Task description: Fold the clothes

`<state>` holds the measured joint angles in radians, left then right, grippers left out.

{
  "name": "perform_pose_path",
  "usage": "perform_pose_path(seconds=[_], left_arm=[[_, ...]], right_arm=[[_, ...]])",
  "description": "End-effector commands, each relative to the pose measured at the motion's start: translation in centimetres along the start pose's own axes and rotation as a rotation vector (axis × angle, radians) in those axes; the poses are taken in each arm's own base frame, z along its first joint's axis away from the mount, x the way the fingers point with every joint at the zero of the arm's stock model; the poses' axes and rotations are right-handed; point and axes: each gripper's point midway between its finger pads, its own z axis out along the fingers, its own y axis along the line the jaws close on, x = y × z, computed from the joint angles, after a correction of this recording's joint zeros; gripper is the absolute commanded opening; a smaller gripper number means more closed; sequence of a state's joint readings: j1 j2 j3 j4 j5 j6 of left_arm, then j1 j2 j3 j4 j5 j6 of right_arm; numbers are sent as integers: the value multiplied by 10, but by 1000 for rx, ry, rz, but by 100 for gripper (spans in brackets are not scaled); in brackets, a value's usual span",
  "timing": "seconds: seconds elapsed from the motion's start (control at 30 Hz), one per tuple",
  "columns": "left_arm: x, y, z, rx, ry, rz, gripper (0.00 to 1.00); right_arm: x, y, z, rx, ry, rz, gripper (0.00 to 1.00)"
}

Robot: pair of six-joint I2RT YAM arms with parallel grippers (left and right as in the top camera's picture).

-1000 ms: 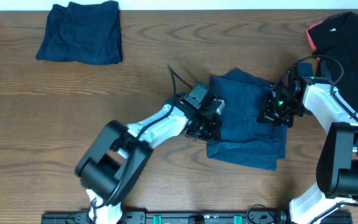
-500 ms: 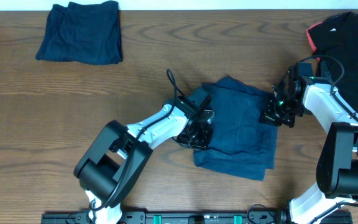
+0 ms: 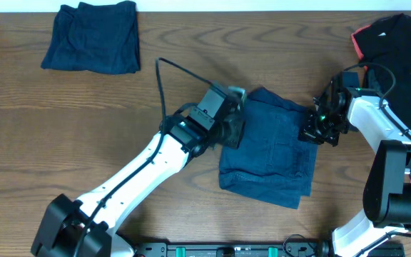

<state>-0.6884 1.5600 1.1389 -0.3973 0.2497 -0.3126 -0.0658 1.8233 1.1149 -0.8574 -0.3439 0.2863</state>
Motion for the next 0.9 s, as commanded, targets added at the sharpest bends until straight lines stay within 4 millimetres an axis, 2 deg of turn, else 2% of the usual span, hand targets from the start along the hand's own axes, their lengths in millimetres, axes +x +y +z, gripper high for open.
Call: perform_pose_path(seconds=[0.0, 0.13, 0.3, 0.5, 0.73, 0.87], left_arm=[[-8, 7, 13, -27, -28, 16, 6], [-16, 10, 37, -18, -52, 20, 6], [-13, 19, 72, -20, -43, 17, 6], [-1, 51, 110, -59, -4, -22, 6], [8, 95, 135, -111, 19, -85, 6], [1, 120, 131, -139, 3, -100, 7]], right_arm=[[5, 4, 4, 0, 16, 3, 1], [7, 8, 6, 2, 21, -12, 1], [10, 11, 7, 5, 29, -24, 1], [14, 11, 7, 9, 42, -21, 1], [17, 10, 7, 14, 55, -17, 1], [19, 10, 7, 16, 63, -16, 1]])
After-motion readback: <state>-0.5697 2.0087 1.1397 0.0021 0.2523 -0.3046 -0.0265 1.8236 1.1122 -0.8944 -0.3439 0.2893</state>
